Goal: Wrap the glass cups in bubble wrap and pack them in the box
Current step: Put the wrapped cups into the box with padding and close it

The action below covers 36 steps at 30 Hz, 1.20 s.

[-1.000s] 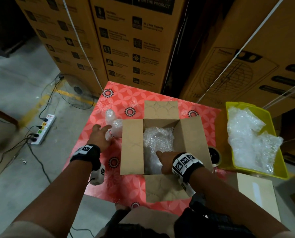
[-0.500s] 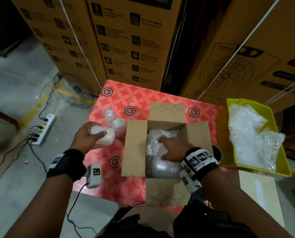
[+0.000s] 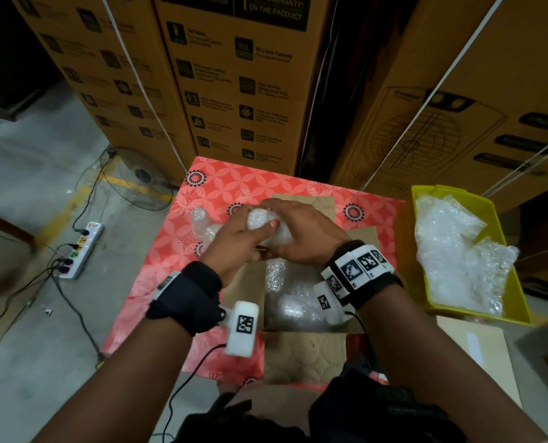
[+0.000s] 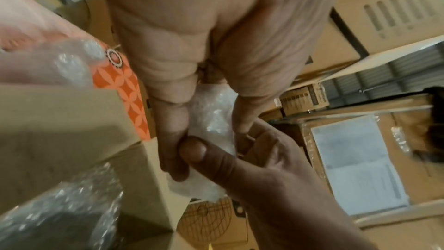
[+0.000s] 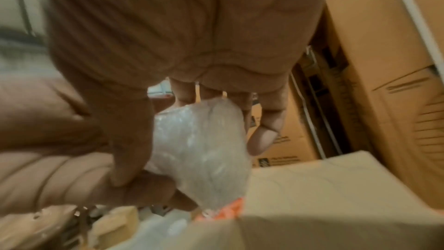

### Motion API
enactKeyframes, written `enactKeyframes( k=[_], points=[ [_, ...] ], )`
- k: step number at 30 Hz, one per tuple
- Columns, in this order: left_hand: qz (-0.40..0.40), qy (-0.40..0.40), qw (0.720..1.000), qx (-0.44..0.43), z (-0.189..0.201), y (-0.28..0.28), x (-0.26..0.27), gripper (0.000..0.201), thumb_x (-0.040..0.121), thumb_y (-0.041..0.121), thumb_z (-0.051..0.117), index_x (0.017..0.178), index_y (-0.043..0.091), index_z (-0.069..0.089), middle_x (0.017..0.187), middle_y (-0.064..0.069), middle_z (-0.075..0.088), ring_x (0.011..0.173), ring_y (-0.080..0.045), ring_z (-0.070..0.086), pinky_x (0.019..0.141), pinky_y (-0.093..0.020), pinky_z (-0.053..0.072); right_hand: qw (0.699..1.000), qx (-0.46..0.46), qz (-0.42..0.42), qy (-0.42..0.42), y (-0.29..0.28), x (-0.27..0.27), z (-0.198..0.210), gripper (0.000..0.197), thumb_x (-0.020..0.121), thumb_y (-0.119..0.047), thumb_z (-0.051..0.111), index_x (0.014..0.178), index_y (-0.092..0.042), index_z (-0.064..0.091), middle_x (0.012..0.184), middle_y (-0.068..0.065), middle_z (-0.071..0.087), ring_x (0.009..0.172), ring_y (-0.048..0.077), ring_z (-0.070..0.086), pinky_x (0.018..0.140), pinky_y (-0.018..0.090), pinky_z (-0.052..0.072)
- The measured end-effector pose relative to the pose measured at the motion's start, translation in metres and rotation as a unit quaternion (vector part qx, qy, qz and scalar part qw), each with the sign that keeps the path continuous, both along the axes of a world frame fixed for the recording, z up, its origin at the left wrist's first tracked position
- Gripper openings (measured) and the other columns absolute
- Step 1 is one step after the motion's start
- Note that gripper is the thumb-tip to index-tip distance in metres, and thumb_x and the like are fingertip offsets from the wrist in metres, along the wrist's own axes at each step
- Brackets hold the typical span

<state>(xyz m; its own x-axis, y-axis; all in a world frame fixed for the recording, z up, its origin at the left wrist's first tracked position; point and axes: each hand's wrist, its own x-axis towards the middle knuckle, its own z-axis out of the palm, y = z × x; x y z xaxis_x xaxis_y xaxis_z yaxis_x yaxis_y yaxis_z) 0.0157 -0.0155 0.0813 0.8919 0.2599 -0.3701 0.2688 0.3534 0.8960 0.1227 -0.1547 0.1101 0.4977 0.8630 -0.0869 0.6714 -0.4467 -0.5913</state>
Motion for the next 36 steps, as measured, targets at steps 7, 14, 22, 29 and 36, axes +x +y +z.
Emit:
enactKeyframes(
  k=[7,14,22,29,36],
  points=[
    [-0.048,0.064,0.954,0.290,-0.043,-0.009,0.003,0.073,0.089,0.029,0.086,0.146,0.031,0.040,0.138,-0.007,0.041,0.119,-0.026,0.057,0.103,-0.040,0.053,0.976,-0.215,-0.041,-0.005,-0.026,0.014,-0.048,0.056,0.083,-0.031,0.084,0.130,-0.014,0.059,0.121,0.006,0.068,0.108,0.028,0.067,0.090,0.045,0.059],
    [-0.065,0.112,0.919,0.373,-0.070,0.000,-0.016,0.048,0.079,0.021,0.086,0.119,0.033,0.062,0.125,-0.004,0.045,0.095,-0.026,0.069,0.094,-0.032,0.057,0.929,-0.366,-0.049,-0.015,-0.017,0.015,-0.132,0.057,0.074,-0.023,0.095,0.123,-0.012,0.067,0.131,0.015,0.065,0.116,0.033,0.067,0.096,0.043,0.059],
    [-0.097,0.169,0.862,0.468,-0.083,-0.002,-0.033,0.034,0.081,0.022,0.082,0.110,0.031,0.066,0.120,-0.001,0.045,0.108,-0.027,0.058,0.095,-0.030,0.052,0.940,-0.338,-0.048,-0.018,-0.016,0.027,-0.158,0.057,0.084,-0.004,0.081,0.137,-0.017,0.064,0.140,0.015,0.064,0.125,0.034,0.064,0.106,0.043,0.053],
    [-0.100,0.202,0.863,0.453,-0.084,0.008,-0.034,0.052,0.069,0.035,0.097,0.108,0.035,0.062,0.122,0.003,0.045,0.102,-0.021,0.061,0.095,-0.036,0.056,0.930,-0.365,-0.042,-0.015,-0.018,0.027,-0.155,0.077,0.064,-0.012,0.099,0.132,-0.023,0.066,0.133,0.006,0.069,0.118,0.029,0.069,0.100,0.041,0.057],
    [-0.016,0.173,0.879,0.444,-0.083,0.053,-0.027,0.029,0.079,0.010,0.085,0.095,0.026,0.067,0.105,0.000,0.068,0.096,-0.021,0.066,0.075,-0.029,0.048,0.935,-0.353,-0.028,-0.012,-0.019,0.040,-0.131,0.063,0.082,0.000,0.082,0.139,-0.018,0.064,0.132,0.012,0.070,0.117,0.030,0.070,0.097,0.041,0.059]
  ],
)
